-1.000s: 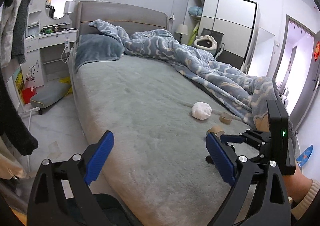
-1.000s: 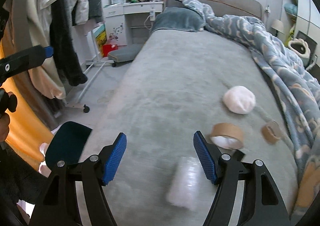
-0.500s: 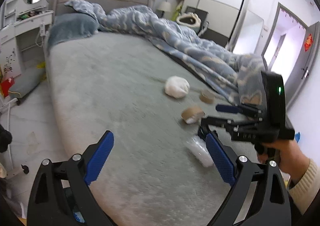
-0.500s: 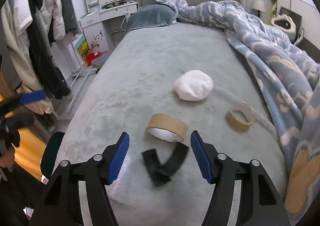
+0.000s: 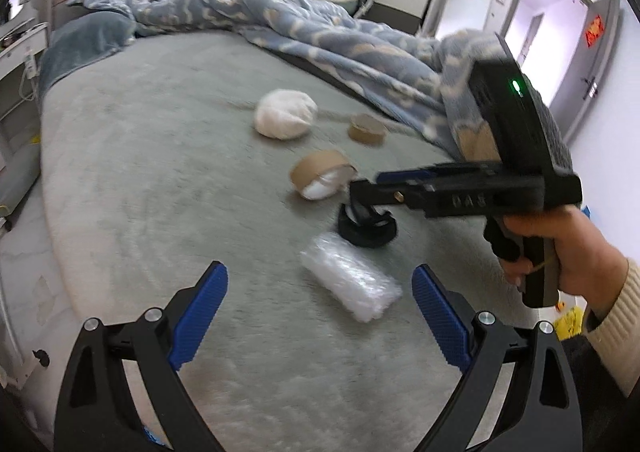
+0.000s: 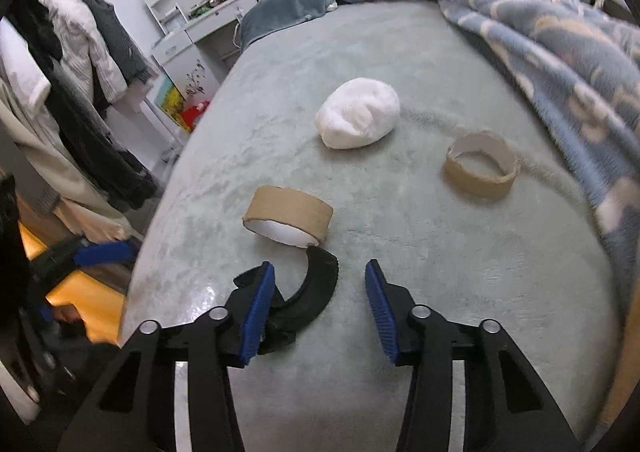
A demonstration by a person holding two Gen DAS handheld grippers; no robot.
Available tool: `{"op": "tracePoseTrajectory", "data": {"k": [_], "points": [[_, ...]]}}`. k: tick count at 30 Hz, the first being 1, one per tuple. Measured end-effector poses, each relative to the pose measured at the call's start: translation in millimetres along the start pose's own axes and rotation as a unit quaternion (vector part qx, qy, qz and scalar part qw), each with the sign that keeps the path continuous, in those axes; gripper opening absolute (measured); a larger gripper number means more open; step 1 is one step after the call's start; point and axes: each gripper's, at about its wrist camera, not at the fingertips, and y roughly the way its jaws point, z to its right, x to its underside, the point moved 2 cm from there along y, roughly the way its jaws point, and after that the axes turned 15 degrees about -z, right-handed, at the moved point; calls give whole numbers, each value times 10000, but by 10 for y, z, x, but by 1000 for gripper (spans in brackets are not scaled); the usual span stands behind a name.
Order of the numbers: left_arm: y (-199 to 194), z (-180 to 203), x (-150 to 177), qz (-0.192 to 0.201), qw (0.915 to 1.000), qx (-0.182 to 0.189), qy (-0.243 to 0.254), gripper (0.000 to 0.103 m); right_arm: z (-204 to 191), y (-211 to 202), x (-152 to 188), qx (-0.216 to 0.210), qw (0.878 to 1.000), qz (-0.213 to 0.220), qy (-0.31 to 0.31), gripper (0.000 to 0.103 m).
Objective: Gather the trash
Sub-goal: 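Grasp the bubble wrap with the left tool while the right tool grasps the black clip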
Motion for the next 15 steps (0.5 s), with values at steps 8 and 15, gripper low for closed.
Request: {"op": "tracePoseTrajectory", "data": {"k": [8,15], "points": [[308,151,-51,-393,9990,70,185,95,47,61,-2,-254,9996,-129,-17,37],[484,211,-113,-550,9982,124,202,95,38,131,-64,-425,9989,-155,-129,34]]}}
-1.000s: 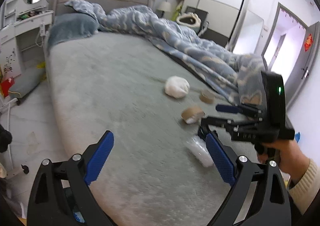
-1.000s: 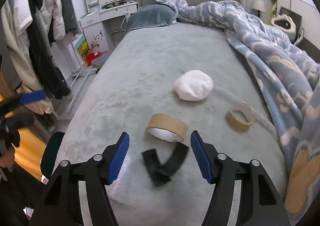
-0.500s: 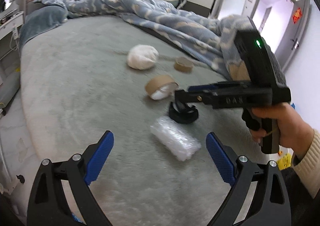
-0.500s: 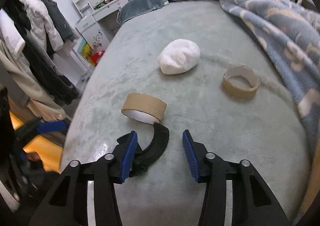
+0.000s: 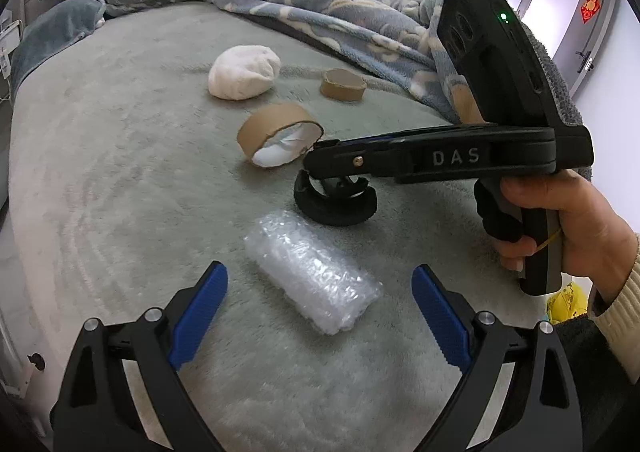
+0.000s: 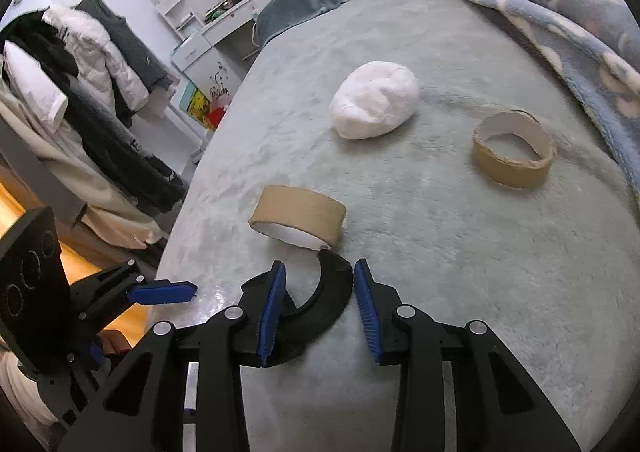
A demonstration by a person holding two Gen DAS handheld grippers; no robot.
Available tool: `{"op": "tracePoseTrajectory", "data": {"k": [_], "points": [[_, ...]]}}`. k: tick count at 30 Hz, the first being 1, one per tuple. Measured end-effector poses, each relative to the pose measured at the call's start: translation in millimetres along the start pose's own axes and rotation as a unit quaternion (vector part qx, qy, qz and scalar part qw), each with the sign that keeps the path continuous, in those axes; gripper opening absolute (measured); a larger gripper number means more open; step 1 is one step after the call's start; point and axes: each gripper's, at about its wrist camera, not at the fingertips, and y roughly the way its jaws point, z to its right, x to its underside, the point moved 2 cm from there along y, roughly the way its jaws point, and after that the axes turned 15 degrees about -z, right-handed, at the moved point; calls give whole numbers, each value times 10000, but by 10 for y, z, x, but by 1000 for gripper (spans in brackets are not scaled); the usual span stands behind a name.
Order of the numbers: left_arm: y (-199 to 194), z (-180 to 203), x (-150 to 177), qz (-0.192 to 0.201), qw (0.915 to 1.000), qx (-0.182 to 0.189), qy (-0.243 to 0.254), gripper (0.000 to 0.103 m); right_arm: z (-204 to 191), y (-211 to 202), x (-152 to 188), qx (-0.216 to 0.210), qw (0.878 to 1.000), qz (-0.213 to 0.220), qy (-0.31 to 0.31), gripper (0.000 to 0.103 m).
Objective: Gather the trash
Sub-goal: 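Grasp the bubble wrap with the left tool while the right tool grasps the black clip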
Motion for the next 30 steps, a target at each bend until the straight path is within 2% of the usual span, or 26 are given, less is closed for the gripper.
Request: {"op": "tracePoseTrajectory", "data": {"k": [3,5,7,10,22,27,30], "points": [[54,19,-43,-27,10000,40,-7,95,22,7,-27,3,10000,-19,-6,29],[73,33,-61,-50,10000,45,31,95,18,-26,-35,41,10000,-9,-51,20],[79,38,-78,-34,10000,29,20,94,11,-47,-38,64,9999,2,-80,15],[99,22,-100,-49,9999,71,-75,88,17,-65,-20,126,9998,4,-129,9],[153,15,-93,-110,9997,-41,-214,77,29,-255,39,185,9995,231,-141,9],[176,0,-99,-125,9992,-242,-284,62,-12,-355,30,194,9990,387,-126,9],[161,-40,-86,-109,9990,-228,-359,58,-43,-418,19,180,9986,483,-116,9]]}}
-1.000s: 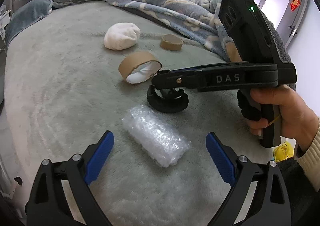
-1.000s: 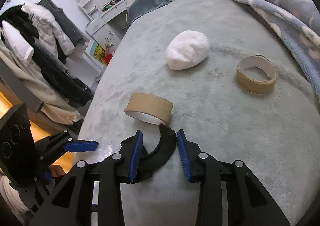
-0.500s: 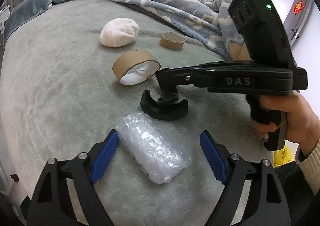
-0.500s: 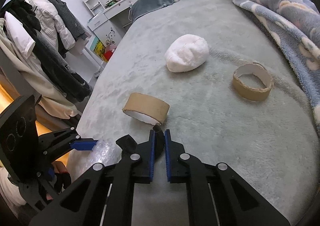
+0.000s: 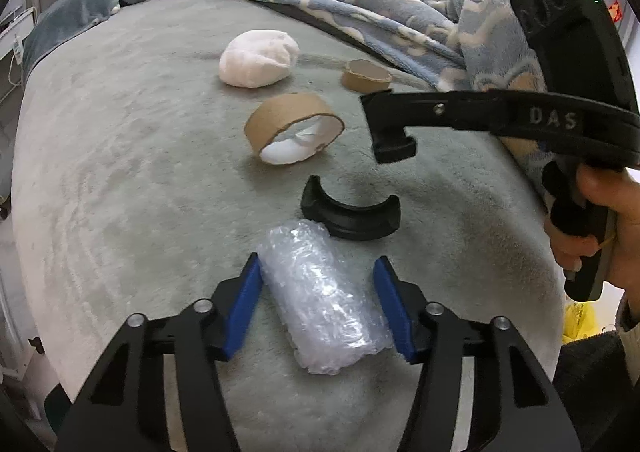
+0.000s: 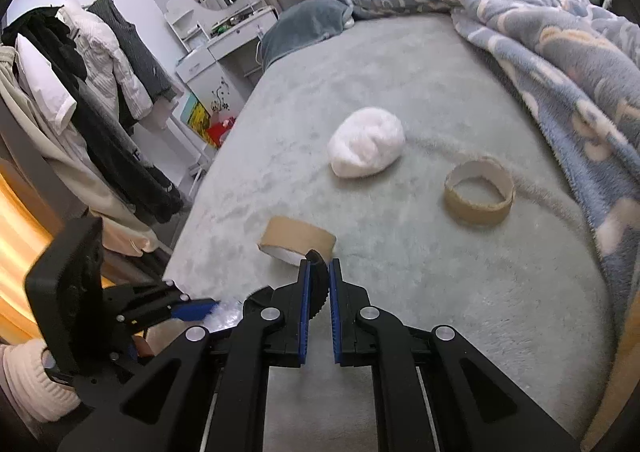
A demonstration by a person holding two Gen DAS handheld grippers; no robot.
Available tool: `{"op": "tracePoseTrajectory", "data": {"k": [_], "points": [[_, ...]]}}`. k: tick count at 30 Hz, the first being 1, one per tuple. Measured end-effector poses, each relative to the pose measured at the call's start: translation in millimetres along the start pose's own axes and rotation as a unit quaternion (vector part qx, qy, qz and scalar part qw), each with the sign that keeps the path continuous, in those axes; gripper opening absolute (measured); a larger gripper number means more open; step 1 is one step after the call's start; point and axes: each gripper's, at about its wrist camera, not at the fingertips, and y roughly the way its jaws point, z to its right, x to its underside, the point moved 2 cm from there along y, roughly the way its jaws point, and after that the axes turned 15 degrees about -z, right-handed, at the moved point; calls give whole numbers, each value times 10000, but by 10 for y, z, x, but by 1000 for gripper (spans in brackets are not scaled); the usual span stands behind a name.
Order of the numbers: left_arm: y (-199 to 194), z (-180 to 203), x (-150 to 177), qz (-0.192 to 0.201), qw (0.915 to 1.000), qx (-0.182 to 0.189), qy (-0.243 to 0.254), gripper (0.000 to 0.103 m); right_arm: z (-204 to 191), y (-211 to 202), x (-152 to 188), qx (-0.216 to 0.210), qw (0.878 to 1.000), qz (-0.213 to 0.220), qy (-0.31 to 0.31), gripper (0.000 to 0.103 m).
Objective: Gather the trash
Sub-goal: 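Grasp the bubble wrap with the left tool while the right tool grasps the black clip, then carry the bubble wrap and black clip with both tools over the green bin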
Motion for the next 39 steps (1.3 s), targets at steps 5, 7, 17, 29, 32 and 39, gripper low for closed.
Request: {"op": "tracePoseTrajectory", "data": {"k": [5,7,17,29,32,39], "points": [[-39,-18,23,53,10000,6,-31,52,-54,-23,-3,43,10000,45,-16,9],[-50,-20,35,66,10000,-4,-42,51,-58,-30,-6,73,10000,59,-11,9],[-222,-47,109,332,9994,10,-35,38,-179,-139,-57,172,9994,301,68,9],[-550,-283,372,581,9974,-196,-376,38,-522,-94,-5,153,9991,391,-63,9],[-629,-389,465,615,9963,-264,-538,38,-639,-73,0,134,9989,450,-95,9],[-790,-614,709,673,9941,-396,-754,38,-1007,39,19,231,9979,456,-391,9]]}}
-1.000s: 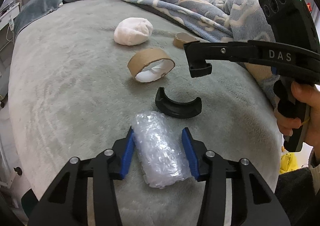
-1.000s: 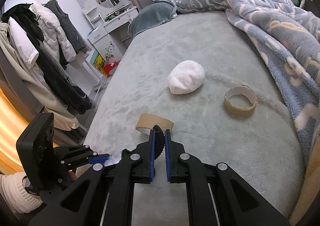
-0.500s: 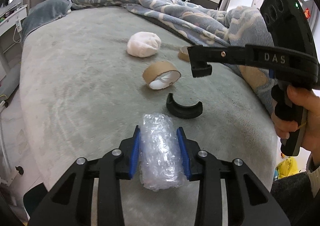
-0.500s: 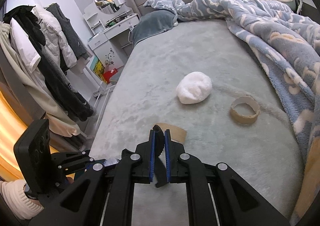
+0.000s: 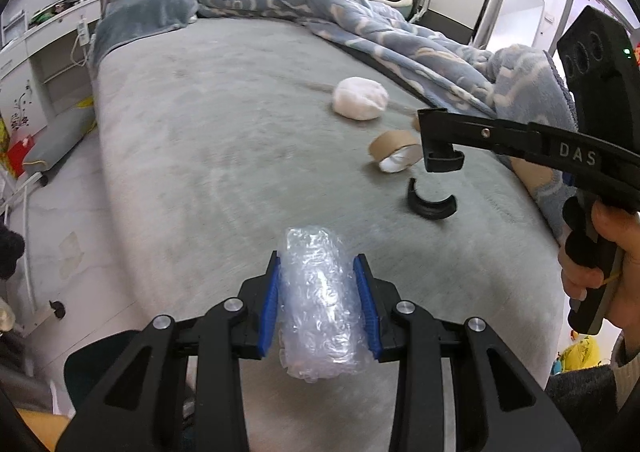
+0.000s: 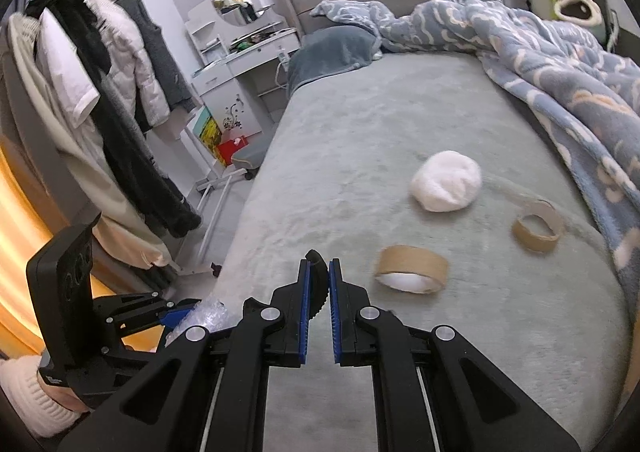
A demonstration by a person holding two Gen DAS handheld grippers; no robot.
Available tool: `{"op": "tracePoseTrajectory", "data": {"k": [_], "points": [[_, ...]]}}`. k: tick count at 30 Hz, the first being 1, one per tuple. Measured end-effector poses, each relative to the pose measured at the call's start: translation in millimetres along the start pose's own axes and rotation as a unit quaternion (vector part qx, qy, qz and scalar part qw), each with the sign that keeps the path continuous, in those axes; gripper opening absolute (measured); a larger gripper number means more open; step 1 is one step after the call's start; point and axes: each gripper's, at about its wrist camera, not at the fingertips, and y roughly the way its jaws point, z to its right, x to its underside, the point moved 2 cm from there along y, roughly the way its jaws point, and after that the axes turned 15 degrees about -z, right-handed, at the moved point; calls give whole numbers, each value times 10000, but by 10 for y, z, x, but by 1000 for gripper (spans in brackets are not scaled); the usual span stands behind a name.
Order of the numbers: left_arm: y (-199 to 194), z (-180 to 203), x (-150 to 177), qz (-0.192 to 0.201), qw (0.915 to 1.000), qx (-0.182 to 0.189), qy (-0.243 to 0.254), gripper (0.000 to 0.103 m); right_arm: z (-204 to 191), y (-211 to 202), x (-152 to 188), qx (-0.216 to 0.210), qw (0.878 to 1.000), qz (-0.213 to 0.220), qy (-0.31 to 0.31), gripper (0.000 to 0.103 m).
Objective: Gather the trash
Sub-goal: 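Carry the bubble wrap and black clip with both tools over the green bin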
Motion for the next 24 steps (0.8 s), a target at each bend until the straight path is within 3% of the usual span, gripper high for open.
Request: {"op": "tracePoseTrajectory", "data": {"k": [18,24], "points": [[-243,-797,438,-94,9980,-270,-556,38,-850,562,-65,-127,9974,-376,-594,9],[-214,-1099,600,-316,9959,-364,-761,38,-1110,779,-88,-206,9950,-557,-799,9]]}}
